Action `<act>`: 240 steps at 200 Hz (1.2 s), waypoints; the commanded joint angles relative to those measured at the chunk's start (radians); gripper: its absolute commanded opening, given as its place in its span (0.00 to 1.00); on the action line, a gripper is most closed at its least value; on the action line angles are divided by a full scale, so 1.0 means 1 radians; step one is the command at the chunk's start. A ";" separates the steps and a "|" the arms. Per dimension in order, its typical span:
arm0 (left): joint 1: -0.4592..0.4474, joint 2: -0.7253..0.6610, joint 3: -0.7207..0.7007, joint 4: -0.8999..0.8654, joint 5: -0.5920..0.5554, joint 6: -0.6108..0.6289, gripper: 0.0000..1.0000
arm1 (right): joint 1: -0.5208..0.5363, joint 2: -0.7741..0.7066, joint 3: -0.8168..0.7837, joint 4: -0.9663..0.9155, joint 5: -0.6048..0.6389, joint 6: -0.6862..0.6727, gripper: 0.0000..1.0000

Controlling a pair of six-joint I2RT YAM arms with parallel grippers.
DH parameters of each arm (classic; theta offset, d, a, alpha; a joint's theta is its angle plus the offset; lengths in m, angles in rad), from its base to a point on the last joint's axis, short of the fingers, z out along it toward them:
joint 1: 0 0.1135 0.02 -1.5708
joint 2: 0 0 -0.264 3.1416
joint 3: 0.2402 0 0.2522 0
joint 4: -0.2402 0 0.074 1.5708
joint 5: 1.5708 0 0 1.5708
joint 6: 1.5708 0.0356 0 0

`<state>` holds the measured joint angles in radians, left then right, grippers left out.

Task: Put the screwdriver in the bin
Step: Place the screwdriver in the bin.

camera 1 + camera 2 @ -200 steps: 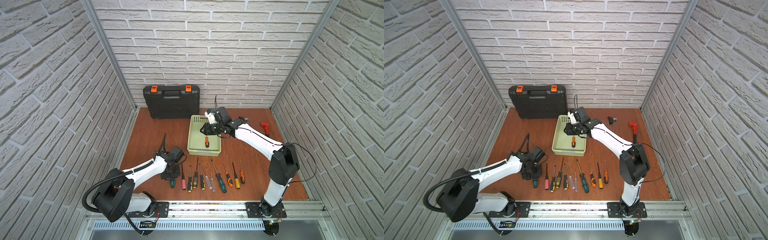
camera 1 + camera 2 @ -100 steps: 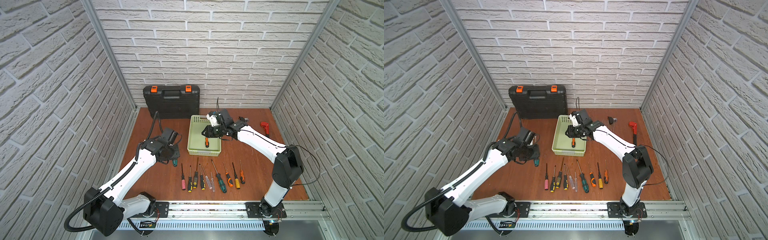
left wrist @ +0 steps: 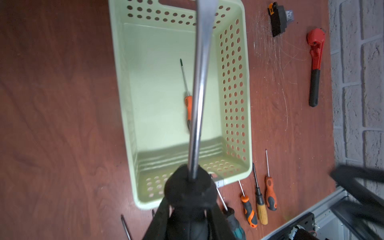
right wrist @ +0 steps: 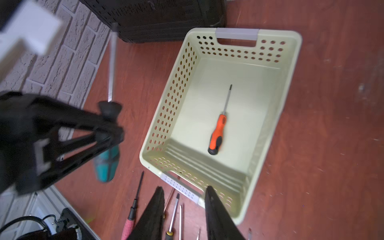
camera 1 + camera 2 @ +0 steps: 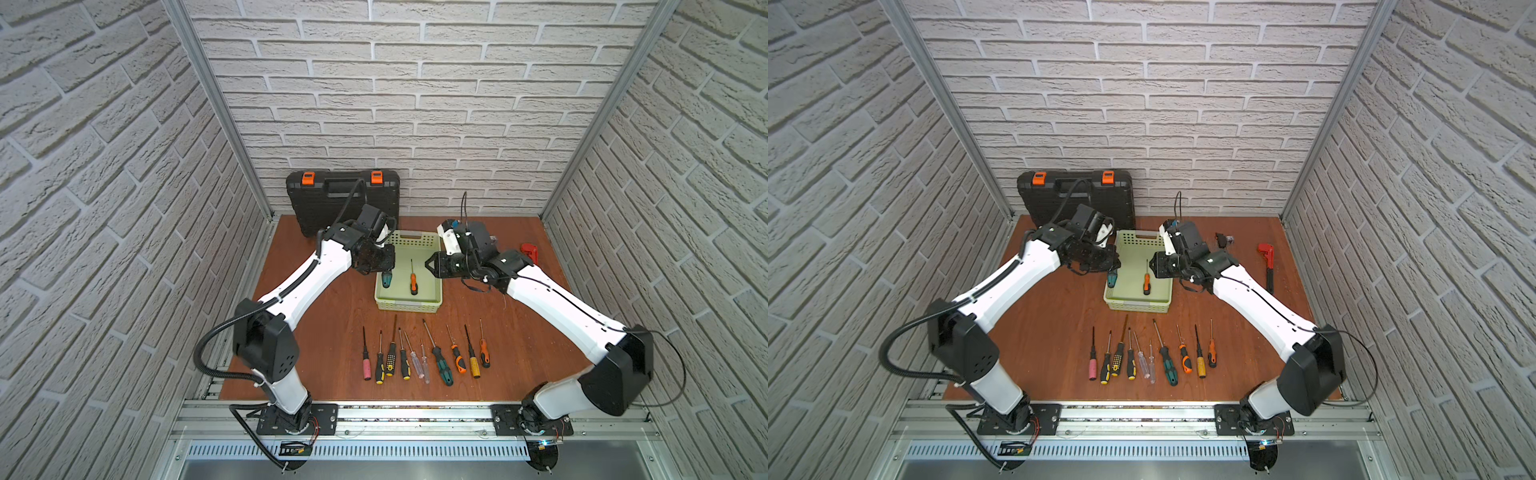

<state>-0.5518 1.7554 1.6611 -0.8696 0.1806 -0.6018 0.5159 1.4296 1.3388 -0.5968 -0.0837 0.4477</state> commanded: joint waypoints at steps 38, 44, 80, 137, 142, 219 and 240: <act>-0.017 0.278 0.180 0.041 0.015 -0.009 0.00 | -0.011 -0.184 -0.129 -0.190 0.186 -0.033 0.40; -0.022 0.300 0.196 0.037 0.006 -0.007 0.00 | -0.013 -0.200 -0.149 -0.200 0.182 -0.027 0.40; -0.042 0.388 0.251 0.011 -0.060 -0.003 0.00 | -0.015 -0.273 -0.249 -0.249 0.175 0.004 0.43; -0.051 0.463 0.240 0.047 -0.106 -0.028 0.00 | -0.014 -0.306 -0.370 -0.298 0.132 0.056 0.43; -0.052 0.473 0.246 0.048 -0.111 -0.028 0.00 | -0.014 -0.309 -0.385 -0.294 0.127 0.061 0.43; -0.066 0.542 0.250 0.057 -0.147 -0.031 0.02 | -0.015 -0.293 -0.490 -0.239 0.105 0.094 0.43; -0.068 0.541 0.241 0.064 -0.150 -0.033 0.16 | -0.014 -0.279 -0.506 -0.225 0.105 0.093 0.43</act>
<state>-0.6102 2.2921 1.8969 -0.8295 0.0490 -0.6262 0.5056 1.1427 0.8490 -0.8673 0.0254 0.5274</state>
